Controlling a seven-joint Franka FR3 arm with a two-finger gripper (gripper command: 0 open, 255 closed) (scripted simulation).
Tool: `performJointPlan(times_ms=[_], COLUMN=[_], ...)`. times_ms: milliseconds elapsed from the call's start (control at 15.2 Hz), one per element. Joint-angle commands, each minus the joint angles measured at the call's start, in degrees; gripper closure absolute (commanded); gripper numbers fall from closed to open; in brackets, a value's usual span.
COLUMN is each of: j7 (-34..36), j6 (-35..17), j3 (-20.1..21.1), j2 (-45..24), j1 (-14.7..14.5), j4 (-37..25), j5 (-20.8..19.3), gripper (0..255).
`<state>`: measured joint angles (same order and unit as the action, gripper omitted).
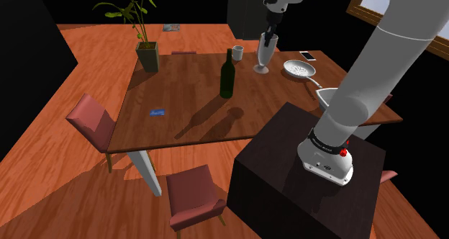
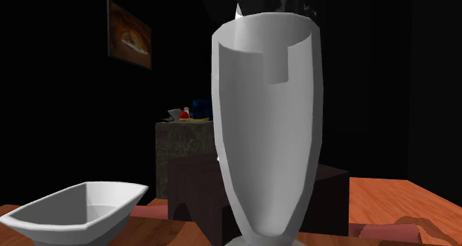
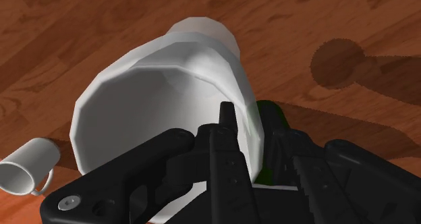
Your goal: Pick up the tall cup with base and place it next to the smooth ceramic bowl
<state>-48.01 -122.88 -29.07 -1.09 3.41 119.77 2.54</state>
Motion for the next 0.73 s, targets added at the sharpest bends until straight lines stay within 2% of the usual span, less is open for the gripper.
performJointPlan(times_ms=[0,660], j7=[0.27,1.44], j6=[1.6,9.05], j3=[-0.01,0.2], j2=[0.66,3.09], j1=[-0.01,-0.19], j4=[-1.06,-6.42], j5=[-0.41,-1.85], gripper=[255,255])
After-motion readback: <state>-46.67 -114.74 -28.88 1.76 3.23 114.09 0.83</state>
